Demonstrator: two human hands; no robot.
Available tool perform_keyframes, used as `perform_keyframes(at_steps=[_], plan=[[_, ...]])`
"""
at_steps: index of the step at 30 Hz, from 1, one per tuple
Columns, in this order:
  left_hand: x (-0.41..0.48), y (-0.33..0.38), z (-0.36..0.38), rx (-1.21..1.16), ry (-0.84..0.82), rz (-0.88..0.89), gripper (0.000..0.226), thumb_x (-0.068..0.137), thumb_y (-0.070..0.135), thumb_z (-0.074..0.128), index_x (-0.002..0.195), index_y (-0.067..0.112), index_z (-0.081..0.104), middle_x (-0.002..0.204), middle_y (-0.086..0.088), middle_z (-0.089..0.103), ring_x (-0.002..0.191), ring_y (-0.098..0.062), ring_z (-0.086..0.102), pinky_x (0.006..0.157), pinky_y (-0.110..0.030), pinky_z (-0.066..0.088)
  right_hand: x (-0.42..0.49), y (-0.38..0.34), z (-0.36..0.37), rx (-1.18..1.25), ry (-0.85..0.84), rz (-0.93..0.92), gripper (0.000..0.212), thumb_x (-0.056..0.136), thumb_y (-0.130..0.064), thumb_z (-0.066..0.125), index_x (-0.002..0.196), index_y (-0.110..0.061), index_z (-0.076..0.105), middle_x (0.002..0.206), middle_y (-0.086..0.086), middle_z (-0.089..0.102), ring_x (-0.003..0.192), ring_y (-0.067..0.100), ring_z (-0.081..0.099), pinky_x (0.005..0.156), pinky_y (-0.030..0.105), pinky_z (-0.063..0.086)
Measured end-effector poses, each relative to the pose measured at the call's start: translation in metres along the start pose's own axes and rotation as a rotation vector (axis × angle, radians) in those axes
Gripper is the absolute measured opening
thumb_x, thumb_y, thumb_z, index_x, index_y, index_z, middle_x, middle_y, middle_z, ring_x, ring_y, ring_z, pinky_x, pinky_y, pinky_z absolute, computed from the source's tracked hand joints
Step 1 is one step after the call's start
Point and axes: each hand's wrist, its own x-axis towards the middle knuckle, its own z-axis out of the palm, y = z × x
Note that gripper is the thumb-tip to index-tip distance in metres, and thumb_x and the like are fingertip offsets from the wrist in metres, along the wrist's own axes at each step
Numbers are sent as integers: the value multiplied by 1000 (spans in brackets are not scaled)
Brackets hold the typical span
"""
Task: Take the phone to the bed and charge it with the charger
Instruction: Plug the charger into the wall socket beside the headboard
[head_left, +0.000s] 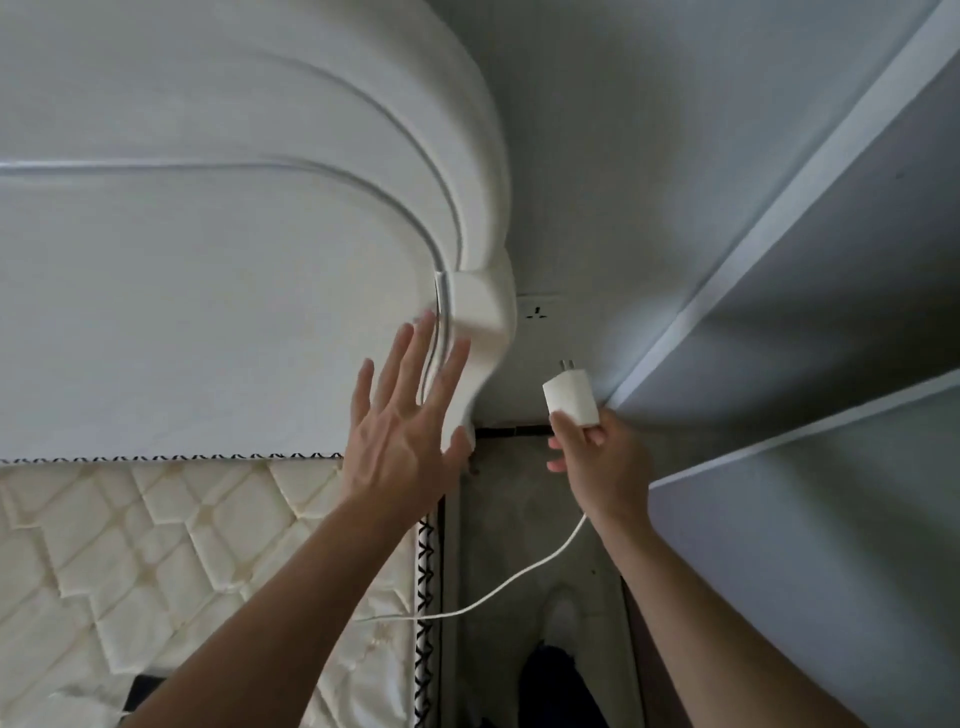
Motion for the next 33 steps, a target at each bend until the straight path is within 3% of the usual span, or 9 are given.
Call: perform_keyframes(at_steps=[3,7,11,15,18,21,23,26,33], plan=[[10,-6,24,33,113,19,94,83,27,70,159,24,16,168,-4,-1,155,-19,-2,122,-57,17,37,17,25,-11,19,-46,22,90,-32,64,97,-12,67,76,1,73,46,9,67,43,13,46],[15,-11,54,108,189,22,99,84,40,69,159,19,8,165,-3,-9,155,-20,-9,121,-62,11,77,37,58,-83,70,-129,25,86,-43,57,99,-23,66,78,-4,73,60,13,71,61,34,59],[24,-20,74,208,261,16,110,87,50,68,157,27,-13,163,1,-29,152,-18,-19,120,-65,3,107,51,76,-206,136,-201,31,83,-48,51,96,-24,66,79,-3,75,73,15,72,69,29,56],[33,-23,90,208,381,14,109,91,48,69,156,27,-17,163,-13,-1,151,-17,-20,119,-64,6,123,60,86,-260,156,-253,28,86,-46,52,97,-23,65,77,-2,74,70,14,70,62,21,50],[36,-24,94,204,441,24,109,90,46,70,156,27,-14,162,-15,3,152,-17,-17,119,-65,9,125,59,88,-283,198,-272,24,89,-41,55,100,-23,66,79,-6,72,64,10,59,51,7,36],[37,-25,95,193,446,35,110,89,44,72,157,26,-13,162,-15,3,152,-17,-17,119,-65,9,123,58,91,-289,250,-263,22,89,-40,57,102,-24,65,73,-7,68,67,17,61,55,23,36],[37,-24,96,203,461,41,109,90,45,71,157,25,-12,162,-14,4,152,-18,-16,119,-66,9,122,58,94,-272,261,-247,23,89,-40,58,103,-24,65,69,-9,64,67,17,62,52,22,35],[37,-25,95,195,458,56,108,90,46,70,157,26,-13,165,0,-2,152,-18,-17,119,-66,10,122,57,97,-273,271,-259,26,90,-41,58,108,-24,65,77,-7,70,65,13,59,51,7,27],[34,-26,97,188,435,59,107,91,43,70,157,26,-12,162,4,-30,153,-20,-17,120,-63,3,117,47,102,-267,304,-255,23,91,-42,54,96,-21,63,74,-5,69,72,19,66,53,24,33]])
